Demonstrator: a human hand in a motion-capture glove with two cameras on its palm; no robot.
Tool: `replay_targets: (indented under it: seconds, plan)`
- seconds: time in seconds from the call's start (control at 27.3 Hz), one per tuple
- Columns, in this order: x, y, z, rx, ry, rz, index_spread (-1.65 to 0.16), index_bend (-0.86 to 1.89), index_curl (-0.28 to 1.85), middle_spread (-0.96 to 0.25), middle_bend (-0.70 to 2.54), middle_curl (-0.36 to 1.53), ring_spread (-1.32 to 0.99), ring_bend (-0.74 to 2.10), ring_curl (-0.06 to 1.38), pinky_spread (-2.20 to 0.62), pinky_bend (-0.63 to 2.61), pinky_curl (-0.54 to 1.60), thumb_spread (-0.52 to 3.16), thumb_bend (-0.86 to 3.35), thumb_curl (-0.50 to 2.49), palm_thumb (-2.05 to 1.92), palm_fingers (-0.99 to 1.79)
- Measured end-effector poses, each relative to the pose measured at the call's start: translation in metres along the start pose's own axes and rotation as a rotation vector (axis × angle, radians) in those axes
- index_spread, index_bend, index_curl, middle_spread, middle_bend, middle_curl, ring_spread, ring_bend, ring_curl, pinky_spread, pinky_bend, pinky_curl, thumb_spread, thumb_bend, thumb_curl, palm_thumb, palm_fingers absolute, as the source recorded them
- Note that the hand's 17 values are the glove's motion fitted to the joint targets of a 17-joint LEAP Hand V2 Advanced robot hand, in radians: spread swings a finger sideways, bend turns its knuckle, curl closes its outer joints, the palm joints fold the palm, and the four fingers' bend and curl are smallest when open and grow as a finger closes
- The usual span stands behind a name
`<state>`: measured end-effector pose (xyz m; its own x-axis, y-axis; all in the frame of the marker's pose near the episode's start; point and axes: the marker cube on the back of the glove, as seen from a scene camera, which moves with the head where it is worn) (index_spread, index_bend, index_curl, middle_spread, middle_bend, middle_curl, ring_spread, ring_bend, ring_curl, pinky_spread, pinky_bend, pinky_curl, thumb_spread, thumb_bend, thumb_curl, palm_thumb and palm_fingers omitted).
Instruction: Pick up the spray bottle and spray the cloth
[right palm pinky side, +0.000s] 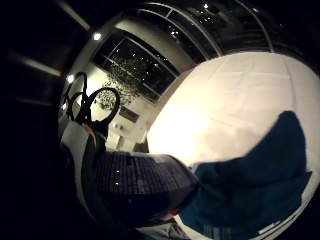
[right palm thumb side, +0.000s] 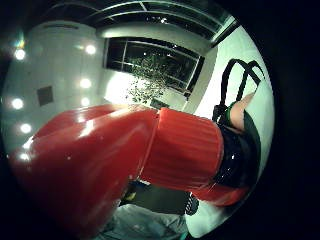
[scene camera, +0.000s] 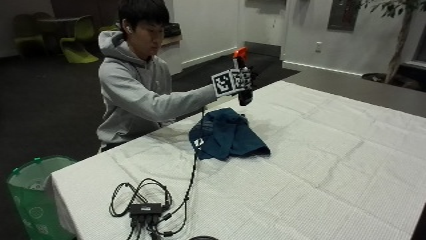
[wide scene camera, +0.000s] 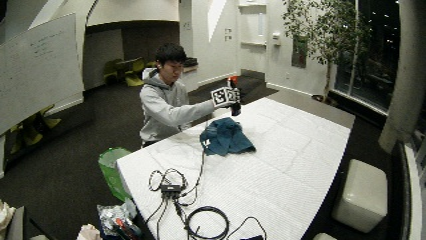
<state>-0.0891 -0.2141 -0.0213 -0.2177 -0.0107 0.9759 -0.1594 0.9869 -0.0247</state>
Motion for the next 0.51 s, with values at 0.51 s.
replay_targets:
  seconds: [0.51]
  plan:
    - [0.081,-0.012,0.089,0.052,-0.071,0.123,-0.24,0.36,0.52,-0.15,0.41,0.45,-0.24,0.43,0.42,-0.3,0.37,0.37,0.1,-0.04,0.74,1.0,1.33]
